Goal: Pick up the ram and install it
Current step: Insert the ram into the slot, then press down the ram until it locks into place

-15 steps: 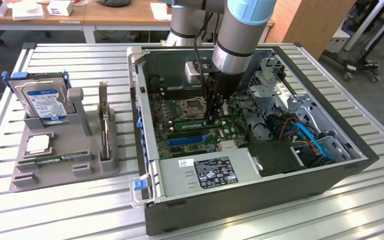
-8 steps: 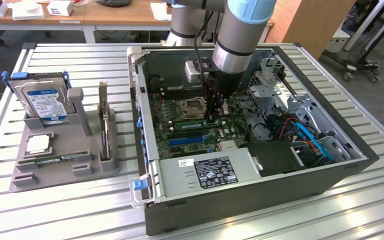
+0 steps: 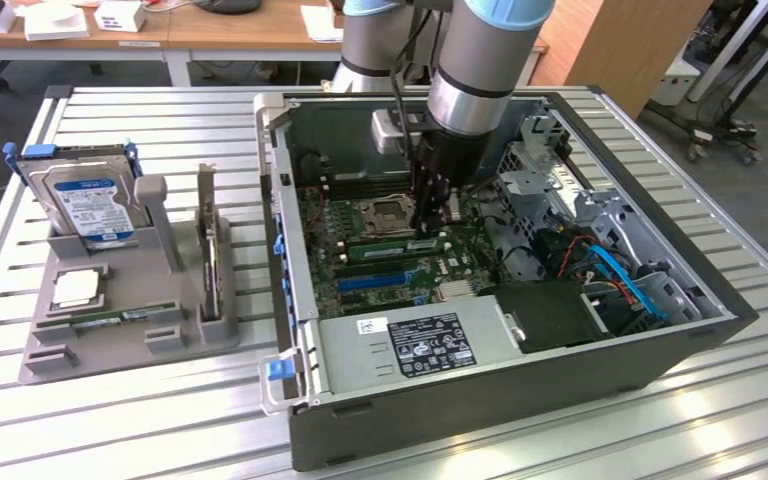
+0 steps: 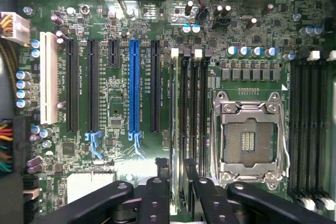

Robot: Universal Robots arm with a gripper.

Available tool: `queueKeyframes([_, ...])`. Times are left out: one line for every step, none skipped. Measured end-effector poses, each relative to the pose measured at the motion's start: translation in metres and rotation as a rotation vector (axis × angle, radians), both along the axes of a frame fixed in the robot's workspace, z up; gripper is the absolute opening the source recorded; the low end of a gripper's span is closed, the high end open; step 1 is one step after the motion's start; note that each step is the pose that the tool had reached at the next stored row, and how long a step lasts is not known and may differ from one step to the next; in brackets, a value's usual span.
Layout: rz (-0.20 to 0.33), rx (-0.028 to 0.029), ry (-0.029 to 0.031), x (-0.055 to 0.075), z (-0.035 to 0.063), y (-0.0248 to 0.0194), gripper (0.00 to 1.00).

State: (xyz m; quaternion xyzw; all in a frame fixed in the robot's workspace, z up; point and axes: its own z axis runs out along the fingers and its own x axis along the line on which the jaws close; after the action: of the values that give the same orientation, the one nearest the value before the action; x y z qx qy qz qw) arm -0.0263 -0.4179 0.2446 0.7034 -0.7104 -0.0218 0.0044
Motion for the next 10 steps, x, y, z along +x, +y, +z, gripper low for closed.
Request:
queueKeyframes([0.000, 0.0002, -0.0001, 0.000, 0.0023, 0.0000, 0.24])
queueKeyframes([0.000, 0.0001, -0.0001, 0.000, 0.0046, 0.0000, 0.24])
queueKeyframes([0.000, 0.0000, 0.0000, 0.000, 0.0067, 0.0000, 0.24])
queueKeyframes([0.000, 0.0001, -0.0001, 0.000, 0.0088, 0.0000, 0.24])
queueKeyframes([0.000, 0.0001, -0.0001, 0.000, 0.0108, 0.0000, 0.24])
queueKeyframes([0.000, 0.0000, -0.0001, 0.000, 0.0125, 0.0000, 0.24])
queueKeyframes([0.000, 0.0000, 0.0000, 0.000, 0.0131, 0.0000, 0.24])
queueKeyframes([0.000, 0.0002, -0.0001, 0.000, 0.0131, 0.0000, 0.24])
queueKeyframes([0.000, 0.0000, -0.0001, 0.000, 0.0132, 0.0000, 0.24])
queueKeyframes([0.000, 0.0001, -0.0001, 0.000, 0.0131, 0.0000, 0.24])
